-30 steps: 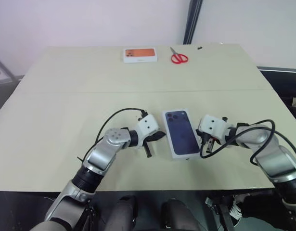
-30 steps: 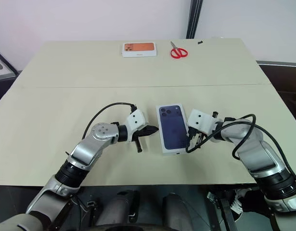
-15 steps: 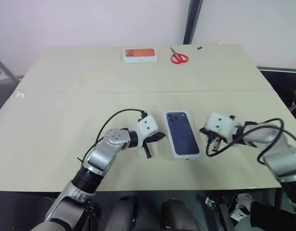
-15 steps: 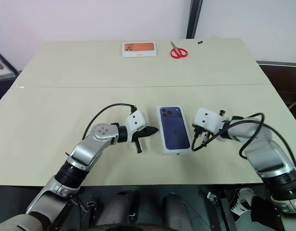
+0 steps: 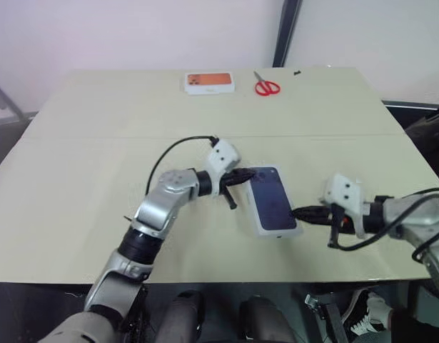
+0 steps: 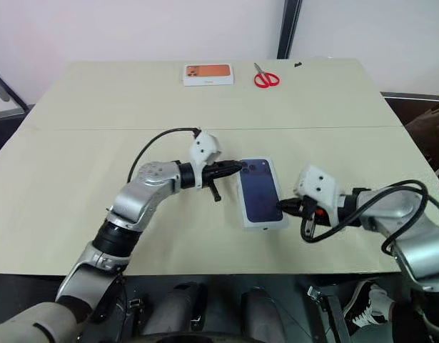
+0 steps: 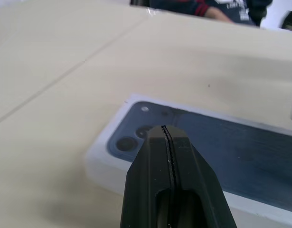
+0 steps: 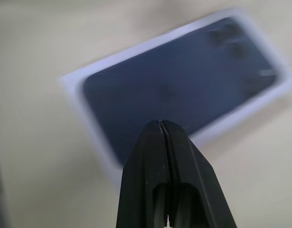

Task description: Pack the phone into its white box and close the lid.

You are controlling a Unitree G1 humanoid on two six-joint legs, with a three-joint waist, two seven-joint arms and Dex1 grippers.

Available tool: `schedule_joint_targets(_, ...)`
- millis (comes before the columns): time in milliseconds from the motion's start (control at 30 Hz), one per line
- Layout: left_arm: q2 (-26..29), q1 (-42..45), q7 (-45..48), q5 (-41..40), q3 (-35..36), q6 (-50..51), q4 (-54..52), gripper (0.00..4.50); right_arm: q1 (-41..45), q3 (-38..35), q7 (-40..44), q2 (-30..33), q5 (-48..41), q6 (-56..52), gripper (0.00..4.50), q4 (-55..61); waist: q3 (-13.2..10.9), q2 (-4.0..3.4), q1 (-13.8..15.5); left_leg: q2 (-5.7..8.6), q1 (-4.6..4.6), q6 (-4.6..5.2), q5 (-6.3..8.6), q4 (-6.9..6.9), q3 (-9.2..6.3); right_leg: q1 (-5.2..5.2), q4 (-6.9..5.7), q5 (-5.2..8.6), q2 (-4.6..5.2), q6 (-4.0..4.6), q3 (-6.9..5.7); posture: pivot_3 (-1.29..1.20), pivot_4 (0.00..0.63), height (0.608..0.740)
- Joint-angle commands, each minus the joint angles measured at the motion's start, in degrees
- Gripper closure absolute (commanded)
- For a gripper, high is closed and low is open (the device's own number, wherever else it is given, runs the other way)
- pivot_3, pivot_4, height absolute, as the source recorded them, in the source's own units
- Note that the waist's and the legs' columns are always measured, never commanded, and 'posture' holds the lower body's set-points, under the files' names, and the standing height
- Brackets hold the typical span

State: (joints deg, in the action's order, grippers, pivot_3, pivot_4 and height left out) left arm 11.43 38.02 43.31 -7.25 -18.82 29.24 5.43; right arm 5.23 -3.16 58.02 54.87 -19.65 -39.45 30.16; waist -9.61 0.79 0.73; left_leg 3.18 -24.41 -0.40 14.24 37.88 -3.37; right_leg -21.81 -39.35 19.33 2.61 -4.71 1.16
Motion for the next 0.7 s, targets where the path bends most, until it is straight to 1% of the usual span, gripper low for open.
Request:
schedule_joint_targets(33, 0.66, 2.05, -0.01, 4.43, -3.64, -2.23, 4.1, 4.5, 0.35, 3.06, -4.07, -0.63, 3.68, 0.69, 4.46, 0.41, 0.0, 0.0, -0.13, 0.0, 0.0, 0.0, 0.0, 0.0, 0.01, -0.01, 0.0, 0.0, 0.0, 0.0, 0.01, 0.0, 0.15, 0.74)
schedule_joint_targets(300, 1.39, 2.23, 0.15, 7.75, -6.3, -0.41, 8.42, 4.5, -0.4, 5.57, -5.35, -0.24, 4.98, 1.87, 4.46, -1.38, 0.06, 0.03, -0.04, 0.0, 0.05, -0.01, 0.0, 0.01, -0.03, 0.06, 0.02, 0.01, 0.0, -0.01, 0.0, 0.0, 0.15, 0.74)
schedule_joint_targets(400, 1.02, 1.42, -0.59, 7.63, -5.79, -1.03, 7.87, 4.5, -0.16, 5.24, -5.28, -0.07, 5.25, 3.17, 4.46, -2.23, 0.07, 0.03, -0.03, -0.01, 0.4, 0.04, 0.04, -0.01, -0.05, 0.42, 0.13, 0.01, 0.0, -0.02, -0.02, 0.0, 0.15, 0.74)
schedule_joint_targets(467, 0.9, 0.49, -2.06, 6.05, -2.67, -2.96, 5.86, 4.5, 1.72, 3.36, -6.84, -1.43, 5.07, 4.34, 4.46, -3.74, 0.07, 0.03, -0.07, -0.01, 0.46, 0.08, 0.07, -0.01, -0.04, 0.5, 0.15, 0.02, 0.0, -0.03, -0.01, 0.0, 0.15, 0.74)
schedule_joint_targets(567, 1.48, -1.73, -5.0, 2.92, 4.38, -5.27, 0.28, 4.5, 6.76, -0.84, -11.13, -5.49, 4.41, 7.22, 4.46, -8.89, 0.06, 0.02, -0.37, -0.01, 0.45, 0.07, 0.07, -0.05, -0.04, 0.4, 0.12, 0.02, 0.0, -0.03, 0.05, 0.0, 0.15, 0.74)
schedule_joint_targets(633, 2.86, -3.7, -6.15, 1.51, 8.24, -5.26, -3.74, 4.5, 9.43, -2.46, -12.7, -6.86, 4.66, 8.55, 4.46, -12.31, 0.05, 0.01, -0.6, -0.01, 0.42, 0.05, 0.05, -0.13, -0.03, 0.3, 0.09, 0.02, 0.0, -0.03, 0.06, 0.0, 0.15, 0.74)
schedule_joint_targets(700, 5.57, -6.86, -6.24, -0.04, 12.22, -4.78, -8.08, 4.5, 11.86, -3.71, -13.47, -7.98, 4.45, 9.9, 4.46, -15.7, 0.05, 0.0, -0.45, -0.01, 0.38, -0.02, 0.01, -0.18, -0.02, 0.23, 0.09, 0.02, 0.0, -0.03, 0.07, 0.0, 0.15, 0.74)
